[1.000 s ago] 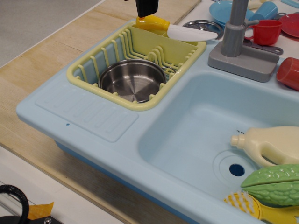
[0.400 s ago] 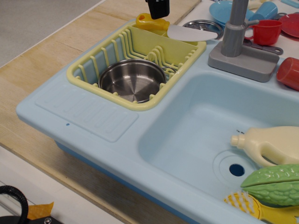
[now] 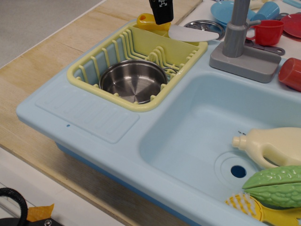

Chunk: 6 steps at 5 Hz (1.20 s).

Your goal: Put knife in pot or pan

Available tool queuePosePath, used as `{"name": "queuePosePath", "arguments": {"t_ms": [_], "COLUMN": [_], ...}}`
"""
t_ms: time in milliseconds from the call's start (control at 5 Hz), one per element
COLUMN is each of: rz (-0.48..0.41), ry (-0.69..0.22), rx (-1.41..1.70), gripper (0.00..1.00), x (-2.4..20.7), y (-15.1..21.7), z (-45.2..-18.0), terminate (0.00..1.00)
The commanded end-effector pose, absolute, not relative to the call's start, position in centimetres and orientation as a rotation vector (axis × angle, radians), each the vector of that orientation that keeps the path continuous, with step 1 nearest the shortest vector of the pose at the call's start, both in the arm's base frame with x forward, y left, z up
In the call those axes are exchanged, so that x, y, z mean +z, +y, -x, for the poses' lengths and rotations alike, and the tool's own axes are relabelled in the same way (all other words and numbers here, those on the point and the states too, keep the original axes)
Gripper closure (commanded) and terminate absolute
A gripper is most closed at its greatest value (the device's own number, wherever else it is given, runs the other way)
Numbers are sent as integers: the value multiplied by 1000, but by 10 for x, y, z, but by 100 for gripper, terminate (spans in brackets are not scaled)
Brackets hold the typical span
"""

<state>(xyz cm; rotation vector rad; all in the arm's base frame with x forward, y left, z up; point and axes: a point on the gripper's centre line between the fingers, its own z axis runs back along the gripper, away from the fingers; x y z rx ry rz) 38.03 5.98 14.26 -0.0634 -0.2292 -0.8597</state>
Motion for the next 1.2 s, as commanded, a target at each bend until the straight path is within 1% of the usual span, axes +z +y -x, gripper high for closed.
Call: {"name": "queuePosePath", "arguments": {"t_ms": [0,200,400,600,800,1000], "rz": [82,101,110,122,137,100], "ry": [-275,-290,-271,-269,-240,-239], "rx": [-838,-824,-802,-791,-755,-702], "gripper": [0,0,100,100,100,100], "x": [144,135,136,134,135,147], "y": [69,70,69,69,69,64], "z": [-380,-380,-380,-379,-378,-367], "terminate": [0,0,0,0,0,0]}}
